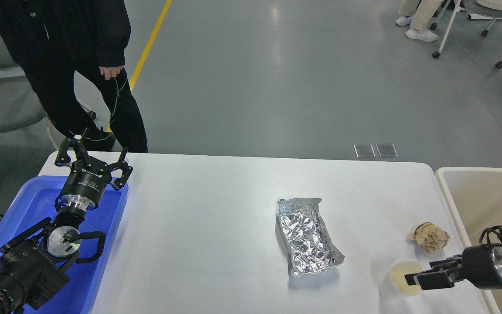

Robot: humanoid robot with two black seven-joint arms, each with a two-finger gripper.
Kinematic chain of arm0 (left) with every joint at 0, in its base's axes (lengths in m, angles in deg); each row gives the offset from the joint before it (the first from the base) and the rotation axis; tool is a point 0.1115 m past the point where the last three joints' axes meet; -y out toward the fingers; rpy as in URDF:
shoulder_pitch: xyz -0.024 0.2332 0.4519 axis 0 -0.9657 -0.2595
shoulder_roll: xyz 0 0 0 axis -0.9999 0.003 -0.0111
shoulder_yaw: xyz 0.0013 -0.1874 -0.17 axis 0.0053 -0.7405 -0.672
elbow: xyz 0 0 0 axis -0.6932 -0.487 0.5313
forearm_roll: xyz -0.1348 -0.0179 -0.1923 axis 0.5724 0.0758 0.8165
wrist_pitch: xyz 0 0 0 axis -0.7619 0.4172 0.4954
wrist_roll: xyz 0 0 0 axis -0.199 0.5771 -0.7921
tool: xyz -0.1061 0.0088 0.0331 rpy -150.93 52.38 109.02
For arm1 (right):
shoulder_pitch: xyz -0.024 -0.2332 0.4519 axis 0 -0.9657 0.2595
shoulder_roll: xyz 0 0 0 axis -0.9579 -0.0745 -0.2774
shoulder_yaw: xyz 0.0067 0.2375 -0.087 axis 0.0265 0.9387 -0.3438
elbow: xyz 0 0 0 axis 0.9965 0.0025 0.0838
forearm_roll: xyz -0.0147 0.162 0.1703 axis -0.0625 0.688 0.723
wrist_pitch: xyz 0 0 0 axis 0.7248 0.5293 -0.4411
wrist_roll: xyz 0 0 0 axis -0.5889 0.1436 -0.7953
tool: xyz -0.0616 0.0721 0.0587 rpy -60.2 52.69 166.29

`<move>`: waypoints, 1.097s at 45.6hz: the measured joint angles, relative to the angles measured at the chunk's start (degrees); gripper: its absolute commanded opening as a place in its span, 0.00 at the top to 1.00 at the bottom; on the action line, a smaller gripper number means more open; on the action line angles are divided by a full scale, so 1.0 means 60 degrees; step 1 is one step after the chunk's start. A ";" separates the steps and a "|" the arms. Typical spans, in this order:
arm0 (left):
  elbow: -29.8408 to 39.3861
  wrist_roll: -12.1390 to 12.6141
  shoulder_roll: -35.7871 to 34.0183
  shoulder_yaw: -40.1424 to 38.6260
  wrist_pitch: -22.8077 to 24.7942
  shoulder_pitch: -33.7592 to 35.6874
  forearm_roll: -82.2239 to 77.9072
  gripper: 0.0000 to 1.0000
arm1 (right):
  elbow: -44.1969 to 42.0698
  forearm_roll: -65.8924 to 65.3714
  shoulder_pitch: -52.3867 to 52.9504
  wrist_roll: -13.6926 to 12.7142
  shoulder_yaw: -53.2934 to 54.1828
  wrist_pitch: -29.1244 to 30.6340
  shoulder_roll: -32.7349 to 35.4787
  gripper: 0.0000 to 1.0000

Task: Tidy desktop
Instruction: 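Grasp the paper cup rim with the right gripper and lift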

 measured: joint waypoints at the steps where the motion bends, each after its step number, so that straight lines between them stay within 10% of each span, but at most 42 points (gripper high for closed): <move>1: 0.0000 0.0000 0.0000 0.0000 0.0000 0.0000 0.0000 0.00 | -0.0058 0.0005 -0.0028 0.0000 0.0011 -0.0024 -0.0047 0.13; 9: 0.0000 0.0000 0.0000 0.0000 0.0000 0.0000 0.0000 0.00 | -0.0536 0.0269 -0.0263 -0.0002 0.0015 -0.0560 -0.0404 0.28; 13: 0.0000 0.0000 0.0000 -0.0002 0.0000 0.0000 -0.0001 0.00 | -0.0729 0.0395 -0.0372 0.0000 -0.0014 -0.0862 -0.0496 0.75; 17: 0.0000 0.0000 0.0000 -0.0003 0.0000 0.0000 -0.0001 0.00 | -0.0859 0.0443 -0.0426 0.0010 -0.0032 -0.1020 -0.0553 1.00; 50: 0.0000 0.0000 0.0000 -0.0003 0.0000 0.0000 0.0000 0.00 | -0.1422 0.0926 -0.0483 0.0091 0.0192 -0.1373 -0.0560 1.00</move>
